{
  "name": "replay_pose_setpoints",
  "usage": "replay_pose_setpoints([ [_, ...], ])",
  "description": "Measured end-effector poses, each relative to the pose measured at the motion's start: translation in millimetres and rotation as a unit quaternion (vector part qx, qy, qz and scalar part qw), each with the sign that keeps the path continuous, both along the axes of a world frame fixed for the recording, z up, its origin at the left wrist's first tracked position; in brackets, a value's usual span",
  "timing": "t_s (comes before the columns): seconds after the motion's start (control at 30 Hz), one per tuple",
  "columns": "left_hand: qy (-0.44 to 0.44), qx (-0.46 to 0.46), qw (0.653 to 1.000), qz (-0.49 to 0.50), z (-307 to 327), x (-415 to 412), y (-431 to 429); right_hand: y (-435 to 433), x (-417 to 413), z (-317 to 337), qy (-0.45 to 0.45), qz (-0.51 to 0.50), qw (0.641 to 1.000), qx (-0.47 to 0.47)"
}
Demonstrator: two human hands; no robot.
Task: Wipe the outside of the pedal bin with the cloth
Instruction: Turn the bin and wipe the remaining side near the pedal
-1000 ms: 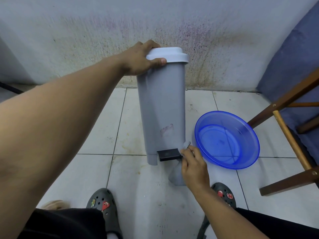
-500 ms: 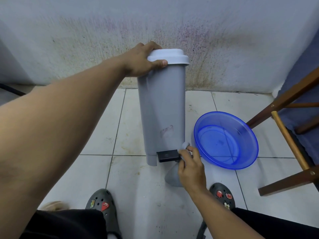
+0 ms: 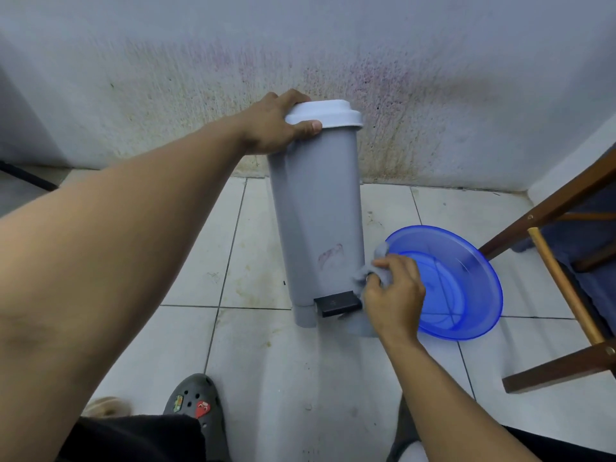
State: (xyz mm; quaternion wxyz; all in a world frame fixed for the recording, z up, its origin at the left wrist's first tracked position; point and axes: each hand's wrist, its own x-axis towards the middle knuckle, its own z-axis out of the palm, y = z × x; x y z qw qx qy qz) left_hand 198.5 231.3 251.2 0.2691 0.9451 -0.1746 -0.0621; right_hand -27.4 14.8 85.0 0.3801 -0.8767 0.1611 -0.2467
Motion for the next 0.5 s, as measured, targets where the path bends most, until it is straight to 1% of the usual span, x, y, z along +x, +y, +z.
replay_pose_setpoints([
  [0.07,-0.002,-0.004,1.0,-0.008,0,-1,-2,5,21,21,-0.028,0.012,0.999,0.037],
  [0.13,-0.008,0.0,1.0,-0.018,1,-2,-8,12,39,39,-0.018,0.046,0.996,0.068],
  [0.2,-0.013,0.007,1.0,-0.021,3,-3,-12,18,52,51,-0.024,0.057,0.996,0.062],
  [0.27,-0.011,0.008,1.0,-0.021,3,-3,-11,28,61,58,-0.073,0.101,0.992,-0.001],
  [0.33,-0.01,0.007,1.0,-0.02,3,-3,-9,44,67,58,-0.102,0.196,0.97,-0.097],
  [0.43,-0.007,0.003,1.0,-0.024,1,-2,-7,71,63,50,-0.053,0.319,0.912,-0.252],
  [0.5,-0.002,0.003,1.0,-0.026,0,1,-4,79,52,40,-0.023,0.377,0.871,-0.313],
])
